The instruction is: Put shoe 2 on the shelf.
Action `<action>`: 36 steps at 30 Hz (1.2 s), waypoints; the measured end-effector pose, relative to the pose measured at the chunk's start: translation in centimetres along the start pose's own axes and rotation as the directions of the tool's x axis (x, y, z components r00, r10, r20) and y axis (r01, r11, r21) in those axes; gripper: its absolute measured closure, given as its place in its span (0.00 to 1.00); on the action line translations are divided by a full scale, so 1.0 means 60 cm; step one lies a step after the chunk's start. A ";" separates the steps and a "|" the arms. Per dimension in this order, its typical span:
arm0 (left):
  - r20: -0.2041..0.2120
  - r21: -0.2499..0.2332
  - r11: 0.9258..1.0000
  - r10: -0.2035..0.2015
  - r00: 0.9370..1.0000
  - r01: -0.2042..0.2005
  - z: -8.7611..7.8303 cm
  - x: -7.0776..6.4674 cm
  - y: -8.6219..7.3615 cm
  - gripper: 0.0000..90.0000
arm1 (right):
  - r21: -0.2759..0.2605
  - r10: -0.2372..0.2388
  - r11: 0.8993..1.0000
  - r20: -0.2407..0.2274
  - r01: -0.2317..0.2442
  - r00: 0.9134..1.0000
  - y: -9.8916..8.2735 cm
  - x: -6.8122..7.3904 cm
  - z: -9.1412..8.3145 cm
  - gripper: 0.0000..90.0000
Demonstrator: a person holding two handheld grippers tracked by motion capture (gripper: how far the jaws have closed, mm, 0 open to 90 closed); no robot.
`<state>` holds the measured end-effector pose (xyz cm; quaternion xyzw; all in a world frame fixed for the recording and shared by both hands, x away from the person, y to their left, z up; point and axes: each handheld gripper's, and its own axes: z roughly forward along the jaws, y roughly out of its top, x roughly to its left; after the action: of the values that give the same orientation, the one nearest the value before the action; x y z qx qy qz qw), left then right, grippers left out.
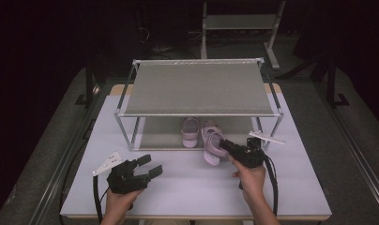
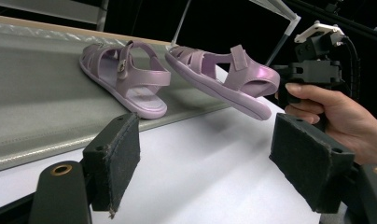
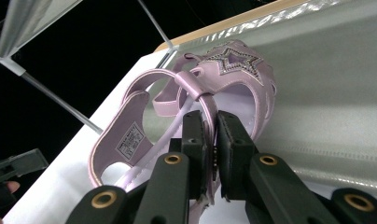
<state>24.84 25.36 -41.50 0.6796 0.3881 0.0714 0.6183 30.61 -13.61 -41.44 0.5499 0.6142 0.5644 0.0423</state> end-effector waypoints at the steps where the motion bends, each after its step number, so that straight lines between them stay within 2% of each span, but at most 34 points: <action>1: 0.001 0.001 1.000 0.001 1.000 -0.001 0.000 0.000 0.000 0.26 | -0.003 0.003 1.000 0.001 -0.003 1.000 0.000 -0.001 0.005 0.91; 17: 0.008 0.013 1.000 0.007 1.000 -0.007 0.006 -0.002 -0.002 0.26 | -0.031 0.006 1.000 0.034 -0.005 0.999 0.012 -0.020 0.038 0.91; 20: 0.009 0.015 1.000 0.008 1.000 -0.008 0.007 -0.002 -0.002 0.26 | -0.035 0.028 0.999 0.036 -0.027 0.999 0.013 -0.023 0.043 0.91; 23: 0.011 0.019 1.000 0.012 1.000 -0.012 0.007 -0.002 -0.002 0.26 | -0.042 0.020 0.999 0.039 -0.018 0.999 0.014 -0.029 0.048 0.91; 27: 0.011 0.024 1.000 0.018 1.000 -0.019 0.009 -0.003 -0.002 0.26 | -0.050 0.034 0.998 0.049 -0.032 0.998 0.015 -0.034 0.058 0.91; 36: 0.015 0.024 1.000 0.017 1.000 -0.018 0.010 -0.003 -0.002 0.26 | -0.042 0.027 0.999 0.062 -0.025 0.998 0.025 -0.034 0.082 0.91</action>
<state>24.98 24.76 -41.68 0.6911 0.3783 0.0670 0.6122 35.64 -12.27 -43.27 0.5743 0.5936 0.5599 0.0655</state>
